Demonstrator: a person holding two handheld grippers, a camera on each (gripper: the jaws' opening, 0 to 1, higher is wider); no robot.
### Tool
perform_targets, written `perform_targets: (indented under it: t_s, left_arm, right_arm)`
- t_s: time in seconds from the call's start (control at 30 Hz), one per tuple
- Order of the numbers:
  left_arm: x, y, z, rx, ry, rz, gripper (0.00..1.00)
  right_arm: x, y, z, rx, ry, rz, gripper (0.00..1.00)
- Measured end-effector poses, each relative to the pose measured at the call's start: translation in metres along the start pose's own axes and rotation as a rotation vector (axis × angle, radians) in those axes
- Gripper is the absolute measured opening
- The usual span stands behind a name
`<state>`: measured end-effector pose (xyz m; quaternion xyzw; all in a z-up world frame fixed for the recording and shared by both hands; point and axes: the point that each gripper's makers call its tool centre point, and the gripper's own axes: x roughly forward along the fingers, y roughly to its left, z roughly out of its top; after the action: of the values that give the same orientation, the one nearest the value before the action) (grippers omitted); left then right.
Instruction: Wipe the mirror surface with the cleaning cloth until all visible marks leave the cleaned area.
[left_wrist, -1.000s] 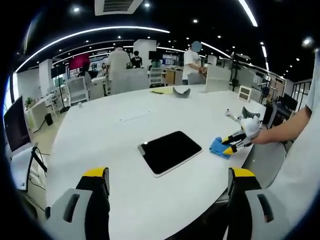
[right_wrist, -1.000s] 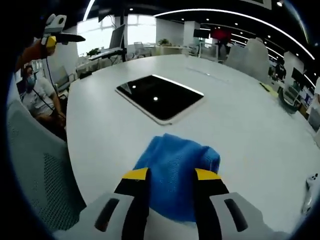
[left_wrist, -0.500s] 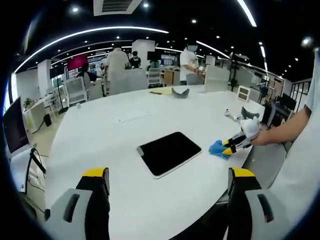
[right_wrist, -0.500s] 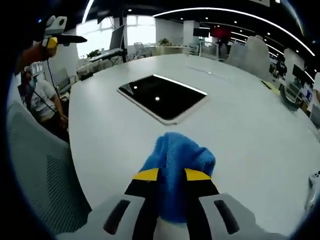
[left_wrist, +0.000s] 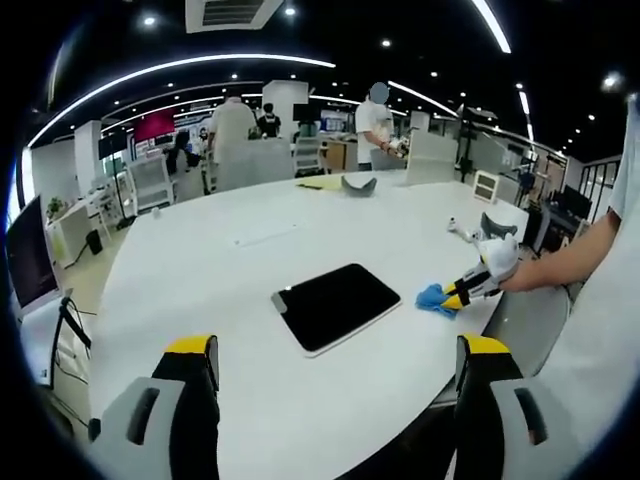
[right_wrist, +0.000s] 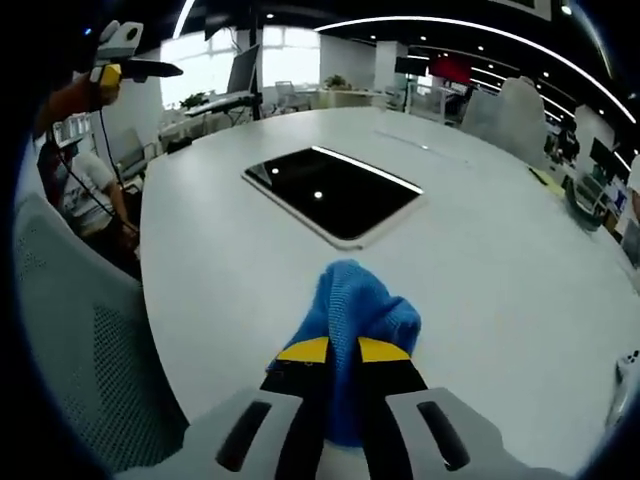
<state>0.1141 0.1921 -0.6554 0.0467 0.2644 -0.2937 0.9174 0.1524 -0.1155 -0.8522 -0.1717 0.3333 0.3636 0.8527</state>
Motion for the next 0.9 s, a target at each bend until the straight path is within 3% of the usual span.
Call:
perform_targets:
  t_s: [0.37,0.6,0.9]
  left_arm:
    - [-0.009,-0.001,-0.002,0.005,-0.001,-0.018,1.00]
    - [-0.016,0.011,0.001,0.006,-0.007,-0.045,1.00]
    - [-0.024,0.036,0.012,0.007,-0.021,-0.082,1.00]
  right_arm:
    - [0.000,0.000,0.000,0.031,0.037,-0.005,0.04]
    - [0.001,-0.004,0.004,0.078,0.063,-0.032,0.03]
    - [-0.009,-0.014,0.054,0.135,-0.010,-0.112,0.03]
